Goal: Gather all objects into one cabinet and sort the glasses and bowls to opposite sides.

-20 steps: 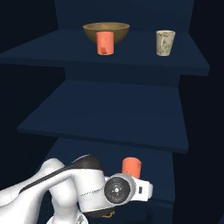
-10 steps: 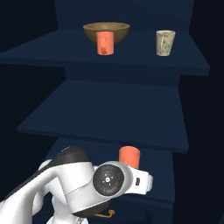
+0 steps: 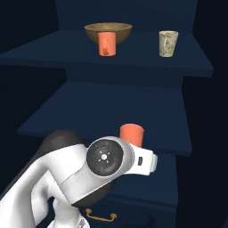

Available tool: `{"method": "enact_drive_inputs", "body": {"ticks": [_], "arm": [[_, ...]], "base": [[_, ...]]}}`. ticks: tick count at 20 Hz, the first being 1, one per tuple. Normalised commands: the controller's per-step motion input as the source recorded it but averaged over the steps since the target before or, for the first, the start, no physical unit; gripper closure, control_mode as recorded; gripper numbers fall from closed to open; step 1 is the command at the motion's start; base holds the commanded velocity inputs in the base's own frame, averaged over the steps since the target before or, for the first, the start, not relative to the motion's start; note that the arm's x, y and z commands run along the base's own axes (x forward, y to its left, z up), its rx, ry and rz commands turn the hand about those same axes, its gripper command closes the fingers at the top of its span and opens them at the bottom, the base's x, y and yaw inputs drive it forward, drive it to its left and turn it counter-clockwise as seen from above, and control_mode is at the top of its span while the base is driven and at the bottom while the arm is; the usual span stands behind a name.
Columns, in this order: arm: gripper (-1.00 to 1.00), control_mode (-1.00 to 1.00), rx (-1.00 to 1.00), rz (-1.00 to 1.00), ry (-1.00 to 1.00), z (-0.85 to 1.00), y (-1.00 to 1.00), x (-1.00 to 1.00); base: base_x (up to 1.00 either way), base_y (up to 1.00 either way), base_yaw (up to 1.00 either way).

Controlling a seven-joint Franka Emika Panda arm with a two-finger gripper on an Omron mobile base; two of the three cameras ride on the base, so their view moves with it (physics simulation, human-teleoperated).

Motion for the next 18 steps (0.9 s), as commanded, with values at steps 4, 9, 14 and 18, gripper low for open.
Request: {"method": "enact_drive_inputs", "body": {"ticks": [4, 9, 14, 18], "arm": [[1.0, -1.0, 0.02, 0.0, -0.04, 0.82, 0.0, 0.0], [1.0, -1.0, 0.0, 0.0, -0.07, 0.55, 0.01, 0.06], [1.0, -1.0, 0.0, 0.0, -0.13, 0.54, 0.12, 0.14], [1.0, -1.0, 0.0, 0.0, -0.17, 0.52, 0.26, 0.18]], "base": [[0.0, 0.0, 0.0], [0.0, 0.0, 0.0], [0.0, 0.0, 0.0], [0.0, 0.0, 0.0]]}}
